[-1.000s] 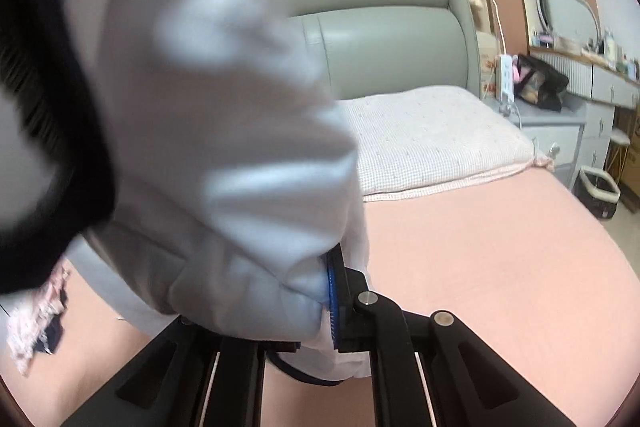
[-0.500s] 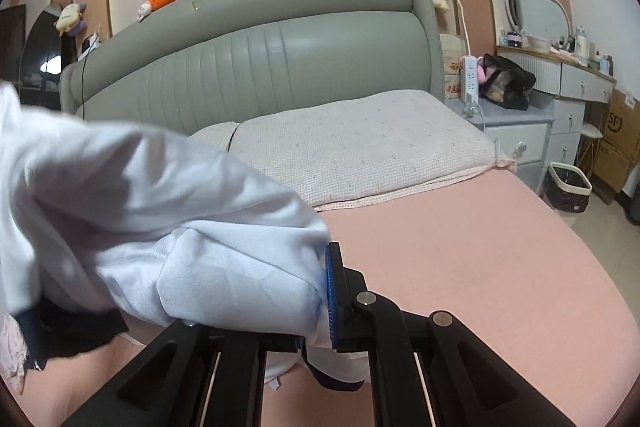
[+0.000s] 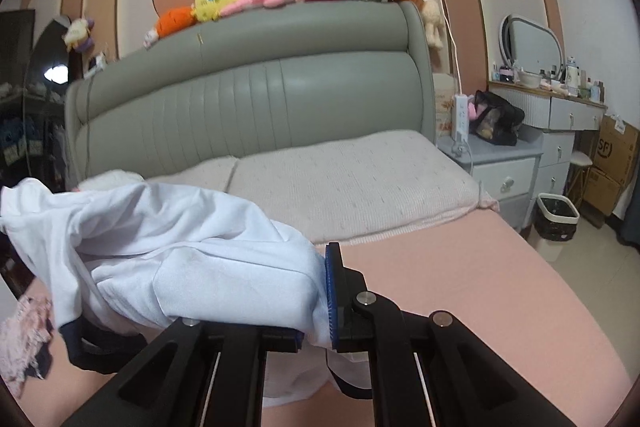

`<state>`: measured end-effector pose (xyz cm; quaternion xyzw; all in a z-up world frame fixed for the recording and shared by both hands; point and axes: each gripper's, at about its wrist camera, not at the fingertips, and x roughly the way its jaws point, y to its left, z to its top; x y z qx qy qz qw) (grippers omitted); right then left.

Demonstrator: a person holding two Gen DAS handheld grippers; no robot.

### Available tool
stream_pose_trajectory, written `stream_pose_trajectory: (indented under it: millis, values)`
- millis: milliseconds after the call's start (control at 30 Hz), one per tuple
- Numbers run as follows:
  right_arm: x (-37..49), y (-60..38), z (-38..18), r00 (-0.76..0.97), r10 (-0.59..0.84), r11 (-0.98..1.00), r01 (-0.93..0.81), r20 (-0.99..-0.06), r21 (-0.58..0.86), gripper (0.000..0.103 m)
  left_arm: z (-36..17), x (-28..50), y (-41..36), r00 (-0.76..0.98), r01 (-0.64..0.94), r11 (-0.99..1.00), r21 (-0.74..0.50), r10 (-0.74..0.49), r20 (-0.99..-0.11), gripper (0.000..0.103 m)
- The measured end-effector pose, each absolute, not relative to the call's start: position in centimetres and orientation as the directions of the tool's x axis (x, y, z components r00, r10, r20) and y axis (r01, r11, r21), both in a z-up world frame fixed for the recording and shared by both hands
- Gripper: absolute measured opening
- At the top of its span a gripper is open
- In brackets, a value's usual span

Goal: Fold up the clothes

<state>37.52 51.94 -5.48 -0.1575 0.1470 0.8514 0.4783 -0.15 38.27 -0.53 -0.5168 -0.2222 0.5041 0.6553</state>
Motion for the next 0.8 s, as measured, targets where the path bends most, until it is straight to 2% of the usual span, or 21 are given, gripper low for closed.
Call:
stream_pose_trajectory:
  millis: [267, 400, 500, 633, 800]
  values:
    - [38.5, 49.4, -1.3, -0.513, 0.796, -0.524, -0.85, -0.321, 0.058, 0.006, 5.8, 2.1, 36.8, 0.356, -0.582, 0.053, -0.811, 0.914, -0.195, 0.008]
    - [40.0, 46.7, 1.7, -0.558, 0.803, -0.554, -0.828, -0.209, 0.082, 0.006, 8.3, 3.5, 35.6, 0.344, -0.636, 0.109, -0.764, 0.926, -0.154, 0.008]
    - [40.8, 45.5, 3.2, -0.569, 0.803, -0.563, -0.822, -0.175, 0.09, 0.006, 10.6, 4.5, 34.6, 0.328, -0.696, 0.144, -0.703, 0.935, -0.133, 0.008]
    - [40.8, 46.0, 3.4, -0.559, 0.803, -0.557, -0.827, -0.206, 0.07, 0.006, 11.0, 5.0, 34.5, 0.34, -0.72, 0.173, -0.672, 0.932, -0.125, 0.008]
    - [38.7, 49.7, -0.4, -0.53, 0.769, -0.546, -0.835, -0.358, 0.064, 0.006, 7.6, 4.9, 36.2, 0.324, -0.741, 0.103, -0.664, 0.921, -0.218, 0.008]
